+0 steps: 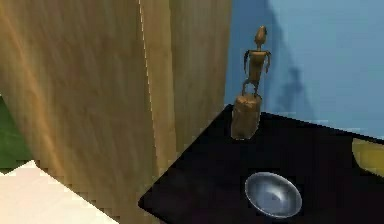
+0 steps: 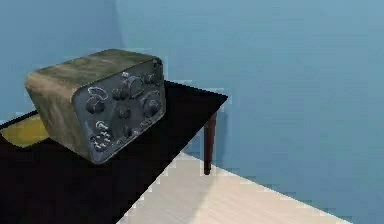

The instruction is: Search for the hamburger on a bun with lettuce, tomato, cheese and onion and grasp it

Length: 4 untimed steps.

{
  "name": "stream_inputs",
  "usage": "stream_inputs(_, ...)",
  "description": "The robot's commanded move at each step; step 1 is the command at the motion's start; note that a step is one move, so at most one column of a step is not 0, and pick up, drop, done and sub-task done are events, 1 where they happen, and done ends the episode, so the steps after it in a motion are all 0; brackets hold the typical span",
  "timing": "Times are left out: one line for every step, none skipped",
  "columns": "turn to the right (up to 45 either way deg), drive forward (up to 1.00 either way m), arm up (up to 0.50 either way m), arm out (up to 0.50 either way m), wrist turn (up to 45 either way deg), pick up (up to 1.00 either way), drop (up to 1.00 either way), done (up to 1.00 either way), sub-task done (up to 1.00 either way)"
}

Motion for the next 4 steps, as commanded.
stream_inputs(-45.0, 0.00, 0.00, 0.00, 0.0, 0.00, 0.00, 0.00, 0.00)
stream_inputs(-45.0, 0.00, 0.00, 0.00, 0.0, 0.00, 0.00, 0.00, 0.00)
stream_inputs(-45.0, 0.00, 0.00, 0.00, 0.0, 0.00, 0.00, 0.00, 0.00)
stream_inputs(-15.0, 0.00, 0.00, 0.00, 0.0, 0.00, 0.00, 0.00, 0.00)
